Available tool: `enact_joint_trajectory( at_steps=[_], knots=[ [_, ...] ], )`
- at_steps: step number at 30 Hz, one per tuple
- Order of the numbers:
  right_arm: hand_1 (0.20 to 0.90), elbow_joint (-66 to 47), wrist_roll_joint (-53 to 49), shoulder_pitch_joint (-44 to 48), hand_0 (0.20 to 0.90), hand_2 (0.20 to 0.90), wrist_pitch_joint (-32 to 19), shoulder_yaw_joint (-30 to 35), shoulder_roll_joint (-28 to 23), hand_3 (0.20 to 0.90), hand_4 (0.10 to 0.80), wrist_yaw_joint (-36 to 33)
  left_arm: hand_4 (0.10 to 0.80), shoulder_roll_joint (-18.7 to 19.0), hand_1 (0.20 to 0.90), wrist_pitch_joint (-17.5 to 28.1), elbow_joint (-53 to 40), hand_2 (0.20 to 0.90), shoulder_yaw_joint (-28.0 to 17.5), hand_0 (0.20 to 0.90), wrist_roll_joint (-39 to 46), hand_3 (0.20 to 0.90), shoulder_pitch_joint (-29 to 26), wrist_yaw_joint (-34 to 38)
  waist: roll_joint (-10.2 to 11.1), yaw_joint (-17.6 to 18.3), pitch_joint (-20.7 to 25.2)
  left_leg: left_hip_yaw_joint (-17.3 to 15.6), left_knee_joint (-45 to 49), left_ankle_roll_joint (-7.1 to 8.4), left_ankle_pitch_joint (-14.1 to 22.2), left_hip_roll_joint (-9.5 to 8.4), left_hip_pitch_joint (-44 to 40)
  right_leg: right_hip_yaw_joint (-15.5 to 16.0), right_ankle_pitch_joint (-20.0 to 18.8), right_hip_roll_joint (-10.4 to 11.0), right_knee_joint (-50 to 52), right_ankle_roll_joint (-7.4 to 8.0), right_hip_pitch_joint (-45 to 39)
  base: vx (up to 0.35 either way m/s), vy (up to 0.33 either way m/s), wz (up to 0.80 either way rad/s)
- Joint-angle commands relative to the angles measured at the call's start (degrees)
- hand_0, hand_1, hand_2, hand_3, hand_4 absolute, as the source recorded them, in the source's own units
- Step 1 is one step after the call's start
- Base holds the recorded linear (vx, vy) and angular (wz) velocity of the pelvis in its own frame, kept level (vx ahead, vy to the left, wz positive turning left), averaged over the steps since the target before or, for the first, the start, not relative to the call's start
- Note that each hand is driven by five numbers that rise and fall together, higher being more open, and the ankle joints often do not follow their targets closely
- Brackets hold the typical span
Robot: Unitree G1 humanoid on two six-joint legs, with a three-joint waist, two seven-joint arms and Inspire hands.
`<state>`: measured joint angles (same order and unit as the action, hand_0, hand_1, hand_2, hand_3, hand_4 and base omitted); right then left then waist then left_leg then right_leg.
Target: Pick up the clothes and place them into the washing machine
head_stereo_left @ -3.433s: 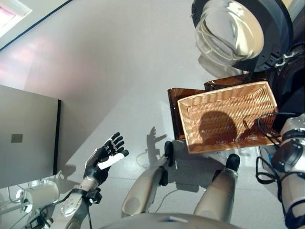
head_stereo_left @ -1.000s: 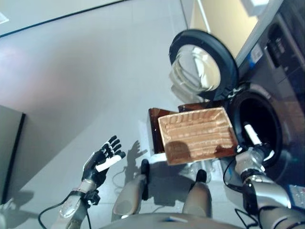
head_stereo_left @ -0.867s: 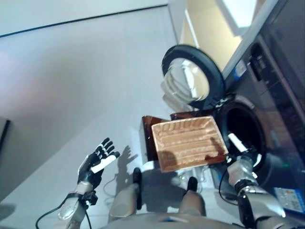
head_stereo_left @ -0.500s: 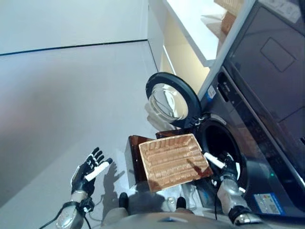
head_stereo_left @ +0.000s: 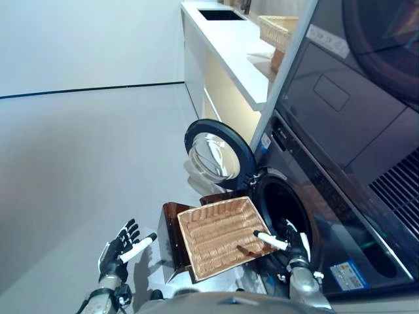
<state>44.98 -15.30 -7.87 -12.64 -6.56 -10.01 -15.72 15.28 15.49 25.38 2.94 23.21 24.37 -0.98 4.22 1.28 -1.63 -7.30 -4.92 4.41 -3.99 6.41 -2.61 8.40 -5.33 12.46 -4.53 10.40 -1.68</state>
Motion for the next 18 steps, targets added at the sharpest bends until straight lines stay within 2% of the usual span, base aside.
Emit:
enact_joint_trajectory(
  at_steps=[1, 7, 18],
  knots=[
    [0.9, -4.0, -1.1, 3.9, 0.9, 0.9, -5.1, -0.2, -1.4, 0.9, 0.8, 1.1, 0.8, 0.2, 0.9, 6.4, -2.4, 0.9, -2.0, 0.9, -1.1, 0.9, -3.8, 0.7, -0.5, -0.1, 0.0, 2.7, -0.1, 2.03, 0.9, 2.47, -1.7, 1.6, -5.4, 2.7, 1.0, 3.38, 1.7, -0.025, 0.007, -0.12],
    [0.9, -4.8, -5.0, 1.1, 0.9, 0.9, -6.1, 0.1, -0.2, 0.9, 0.8, 2.7, 0.8, -1.0, 0.9, 6.8, -1.1, 0.9, -1.0, 0.9, -1.0, 0.9, -5.2, 1.2, -0.2, 0.1, 0.3, 2.5, -0.1, 2.13, 1.1, 2.95, -2.7, 1.7, -4.8, 2.3, 1.4, 3.34, 1.0, 0.002, 0.0, -0.01],
    [0.9, -4.3, -3.5, 0.5, 0.9, 0.9, -5.9, -0.5, -0.3, 0.9, 0.8, 1.5, 0.8, -1.4, 0.9, 6.7, -0.4, 0.9, 0.1, 0.9, -1.5, 0.9, -5.9, 2.1, 0.0, 0.2, 0.6, 2.1, -0.1, 2.11, 1.2, 3.22, -4.0, 1.3, -4.4, 2.1, 1.5, 3.23, -0.2, 0.015, -0.003, -0.02]
  ],
)
